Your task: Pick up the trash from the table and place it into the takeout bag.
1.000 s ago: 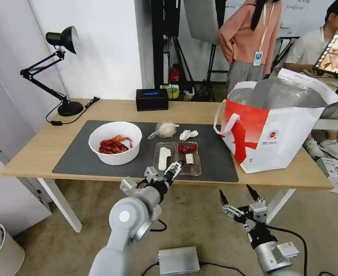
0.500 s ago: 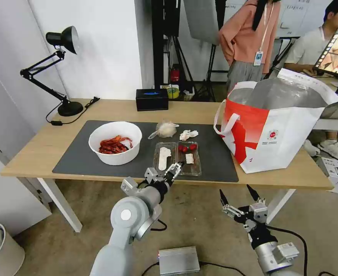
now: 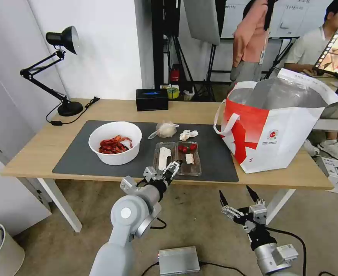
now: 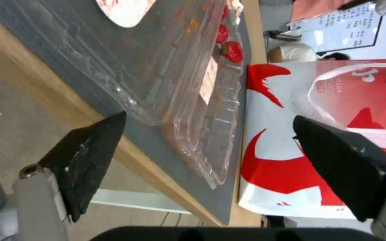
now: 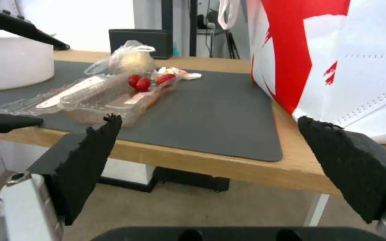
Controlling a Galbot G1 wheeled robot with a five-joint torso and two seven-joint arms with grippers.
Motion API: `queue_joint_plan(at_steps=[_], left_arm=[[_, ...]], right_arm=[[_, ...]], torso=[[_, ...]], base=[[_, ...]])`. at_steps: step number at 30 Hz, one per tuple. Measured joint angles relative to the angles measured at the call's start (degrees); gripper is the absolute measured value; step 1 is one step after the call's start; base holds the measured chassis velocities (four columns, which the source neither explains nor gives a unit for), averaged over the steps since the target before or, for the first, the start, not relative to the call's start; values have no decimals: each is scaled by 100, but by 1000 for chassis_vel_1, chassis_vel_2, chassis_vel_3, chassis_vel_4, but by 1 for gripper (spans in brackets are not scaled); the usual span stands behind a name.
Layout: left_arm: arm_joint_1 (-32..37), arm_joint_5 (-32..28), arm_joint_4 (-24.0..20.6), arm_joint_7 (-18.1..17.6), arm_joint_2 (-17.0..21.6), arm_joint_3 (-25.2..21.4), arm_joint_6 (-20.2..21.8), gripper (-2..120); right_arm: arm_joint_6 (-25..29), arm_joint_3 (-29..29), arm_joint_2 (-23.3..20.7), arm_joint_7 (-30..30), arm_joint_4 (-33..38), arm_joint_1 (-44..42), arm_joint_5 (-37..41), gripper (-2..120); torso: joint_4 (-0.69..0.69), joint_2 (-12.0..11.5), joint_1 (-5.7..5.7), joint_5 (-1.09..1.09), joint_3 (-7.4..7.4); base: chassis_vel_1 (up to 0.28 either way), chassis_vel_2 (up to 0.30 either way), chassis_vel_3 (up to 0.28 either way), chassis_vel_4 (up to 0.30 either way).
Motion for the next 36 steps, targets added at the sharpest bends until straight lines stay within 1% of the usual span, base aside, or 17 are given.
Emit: queue_joint_plan(at_steps=[8,18,28,32,36], left_arm=[[-91,-2,132,1,-60,-4,-32,100],[-121,-12,152,-10,-51,-68,-102,100],[-95,-24,10,-23,-48,-103,-211,100],[-91,-26,-30,16,-49,-110,-276,100],[-90,-28,-83,137,-40,-153,-374,100]], right_arm=[[11,4,0,-7,18,-13,8,100],[14,-2,8,-14,-24,0,10,100],[18,-28,17,-32,-88,9,6,100],[19,-32,17,-35,-96,9,4,100],[19,-45,18,-36,-112,13,1,100]], torso=[[0,0,0,0,0],[0,0,0,0,0],[0,0,0,0,0],[0,0,0,0,0],[0,0,0,0,0]], base=[[0,0,0,0],[0,0,0,0],[0,0,0,0],[0,0,0,0],[0,0,0,0]])
